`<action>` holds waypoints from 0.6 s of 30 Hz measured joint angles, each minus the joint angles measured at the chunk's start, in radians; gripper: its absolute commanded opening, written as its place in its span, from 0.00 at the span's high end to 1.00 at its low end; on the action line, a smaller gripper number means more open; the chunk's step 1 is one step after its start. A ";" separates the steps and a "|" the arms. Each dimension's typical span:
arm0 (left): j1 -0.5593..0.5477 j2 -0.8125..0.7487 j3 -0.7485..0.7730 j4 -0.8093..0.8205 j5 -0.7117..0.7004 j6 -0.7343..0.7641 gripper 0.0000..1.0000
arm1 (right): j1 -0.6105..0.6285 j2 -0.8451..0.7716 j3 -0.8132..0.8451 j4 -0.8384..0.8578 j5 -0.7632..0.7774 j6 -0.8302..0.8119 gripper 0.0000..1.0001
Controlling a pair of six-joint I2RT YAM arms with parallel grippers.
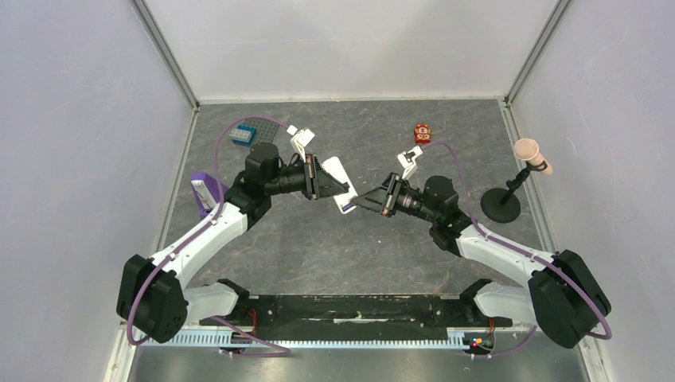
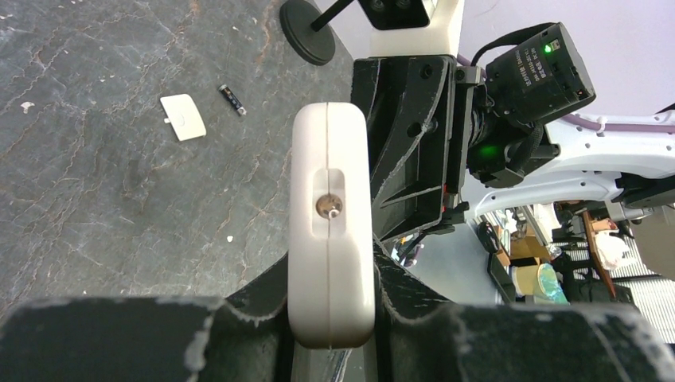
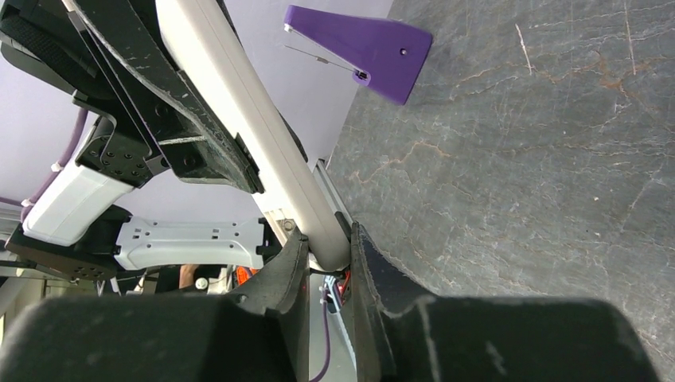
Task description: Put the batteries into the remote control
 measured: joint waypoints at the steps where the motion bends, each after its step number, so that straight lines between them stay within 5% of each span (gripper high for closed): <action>1: 0.000 0.000 0.000 0.000 0.000 0.000 0.98 | 0.000 0.000 0.000 0.000 0.000 0.000 0.64; 3: 0.000 0.000 0.000 0.000 0.000 0.000 0.98 | 0.000 0.000 0.002 -0.001 0.000 0.007 0.46; 7: -0.004 0.000 0.000 0.010 -0.001 0.001 0.98 | -0.001 0.000 0.003 -0.038 0.019 0.008 0.24; 10: -0.004 0.000 0.000 0.001 -0.022 0.004 0.98 | -0.003 -0.011 0.003 -0.064 0.038 0.003 0.18; 18: -0.005 -0.005 -0.013 -0.027 -0.127 0.029 0.98 | -0.080 -0.155 0.036 -0.298 0.151 -0.146 0.21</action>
